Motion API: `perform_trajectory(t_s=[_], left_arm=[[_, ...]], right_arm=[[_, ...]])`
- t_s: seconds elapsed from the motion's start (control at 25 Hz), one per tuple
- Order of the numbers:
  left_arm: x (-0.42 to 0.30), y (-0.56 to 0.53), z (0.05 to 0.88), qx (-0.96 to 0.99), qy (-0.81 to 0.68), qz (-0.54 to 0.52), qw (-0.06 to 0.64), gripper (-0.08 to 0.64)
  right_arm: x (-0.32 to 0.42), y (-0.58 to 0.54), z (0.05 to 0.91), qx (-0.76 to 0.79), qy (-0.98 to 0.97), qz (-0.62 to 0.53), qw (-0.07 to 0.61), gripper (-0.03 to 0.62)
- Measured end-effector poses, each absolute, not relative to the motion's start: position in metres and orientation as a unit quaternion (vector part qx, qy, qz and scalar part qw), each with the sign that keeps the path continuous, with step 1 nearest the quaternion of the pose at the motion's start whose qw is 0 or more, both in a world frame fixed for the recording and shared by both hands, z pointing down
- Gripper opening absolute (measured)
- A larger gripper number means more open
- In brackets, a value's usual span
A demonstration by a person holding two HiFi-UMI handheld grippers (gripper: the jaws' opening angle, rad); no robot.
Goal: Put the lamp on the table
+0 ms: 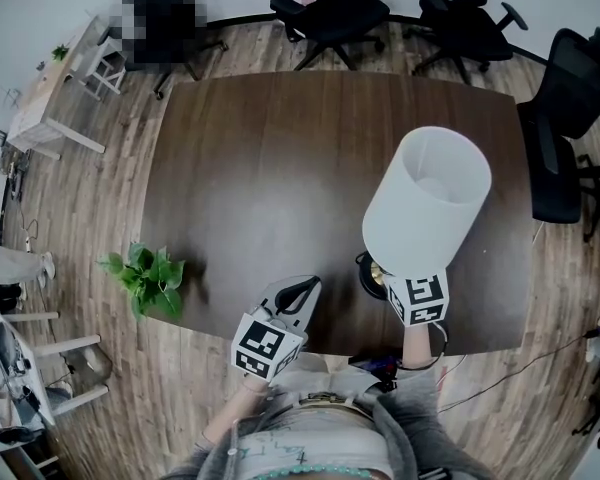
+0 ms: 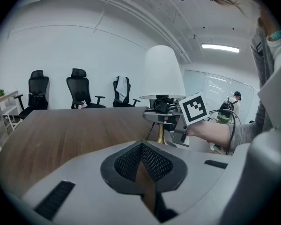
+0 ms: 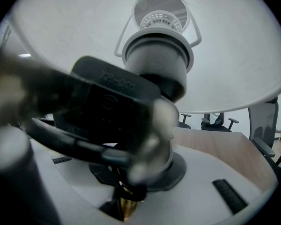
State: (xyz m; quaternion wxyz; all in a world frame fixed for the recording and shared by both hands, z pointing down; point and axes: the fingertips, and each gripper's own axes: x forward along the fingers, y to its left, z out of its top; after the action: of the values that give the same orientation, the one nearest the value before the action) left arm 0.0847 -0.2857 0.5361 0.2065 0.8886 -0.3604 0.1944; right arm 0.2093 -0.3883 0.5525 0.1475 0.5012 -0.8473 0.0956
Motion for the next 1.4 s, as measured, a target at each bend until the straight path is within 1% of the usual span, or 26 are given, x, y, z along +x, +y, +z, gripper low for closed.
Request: perform_trajectory(t_s=[0.64,1.4], left_arm=[[0.088,-0.282,0.551,0.885,-0.345,0.201,0.238,0.011],[0.094,-0.273,0.561,0.889,-0.326,0.211,0.242,0.011]], right_arm=[[0.198,-0.398,0.573,0.495,-0.848,0.098,0.159,0.091],[0.196,-0.393,0.585,0.491,-0.849,0.102,0.165,0.089]])
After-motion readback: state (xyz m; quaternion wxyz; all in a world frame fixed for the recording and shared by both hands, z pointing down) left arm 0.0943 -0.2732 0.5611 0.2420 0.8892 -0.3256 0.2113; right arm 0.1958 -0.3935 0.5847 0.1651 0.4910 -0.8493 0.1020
